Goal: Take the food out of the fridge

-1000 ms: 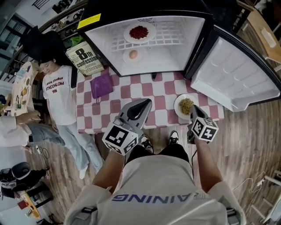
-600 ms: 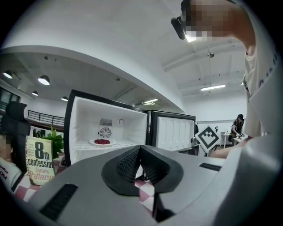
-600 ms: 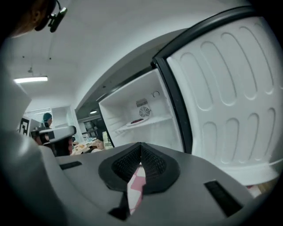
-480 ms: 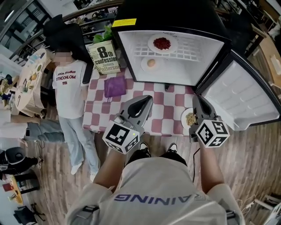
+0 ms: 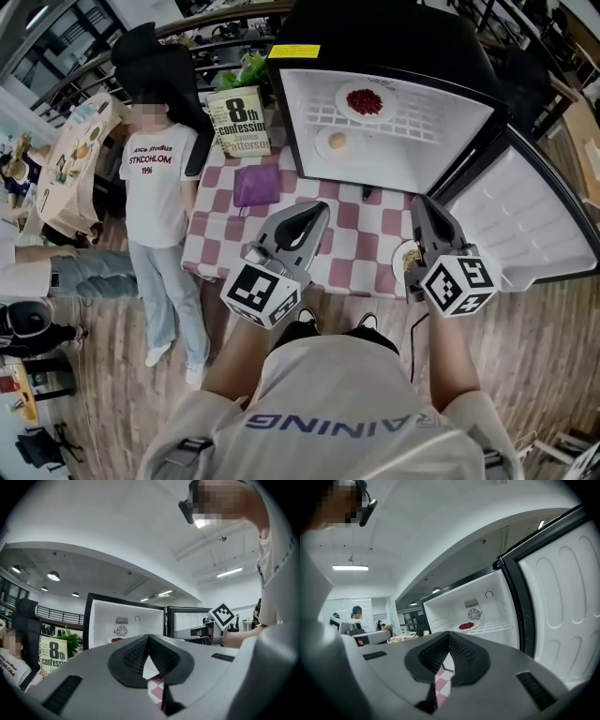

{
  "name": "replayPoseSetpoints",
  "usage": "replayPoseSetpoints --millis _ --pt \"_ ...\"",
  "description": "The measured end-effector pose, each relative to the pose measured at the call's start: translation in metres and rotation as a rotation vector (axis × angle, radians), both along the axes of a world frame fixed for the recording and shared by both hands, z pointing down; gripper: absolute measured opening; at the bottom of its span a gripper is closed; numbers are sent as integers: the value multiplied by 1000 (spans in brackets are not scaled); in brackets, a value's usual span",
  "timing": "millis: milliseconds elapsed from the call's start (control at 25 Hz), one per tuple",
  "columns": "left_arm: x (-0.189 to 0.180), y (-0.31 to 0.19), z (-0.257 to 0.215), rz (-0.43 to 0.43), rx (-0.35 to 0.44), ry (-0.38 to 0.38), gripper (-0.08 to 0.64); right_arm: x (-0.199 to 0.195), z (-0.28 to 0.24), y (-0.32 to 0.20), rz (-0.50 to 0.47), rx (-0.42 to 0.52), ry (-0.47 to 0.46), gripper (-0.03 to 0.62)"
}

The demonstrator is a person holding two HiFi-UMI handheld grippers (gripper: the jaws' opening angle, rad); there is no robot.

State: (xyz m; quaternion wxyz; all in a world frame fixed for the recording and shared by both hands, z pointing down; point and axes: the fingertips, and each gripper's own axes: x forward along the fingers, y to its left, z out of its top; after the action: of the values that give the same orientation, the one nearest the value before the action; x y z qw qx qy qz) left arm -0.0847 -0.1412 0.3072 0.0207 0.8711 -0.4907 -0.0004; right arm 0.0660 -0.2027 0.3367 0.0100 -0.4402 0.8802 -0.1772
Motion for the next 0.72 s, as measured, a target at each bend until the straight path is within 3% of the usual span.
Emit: replayPoseSetpoints --millis 400,640,720 --pt "1 0 2 9 -6 17 8 7 9 -3 29 -52 -29 21" --pt "-5 3 3 6 -7 27 8 -10 14 -23 21 -148 -129 25" --pt "-9 3 4 2 -8 30 8 -19 14 -36 21 -189 -185 61"
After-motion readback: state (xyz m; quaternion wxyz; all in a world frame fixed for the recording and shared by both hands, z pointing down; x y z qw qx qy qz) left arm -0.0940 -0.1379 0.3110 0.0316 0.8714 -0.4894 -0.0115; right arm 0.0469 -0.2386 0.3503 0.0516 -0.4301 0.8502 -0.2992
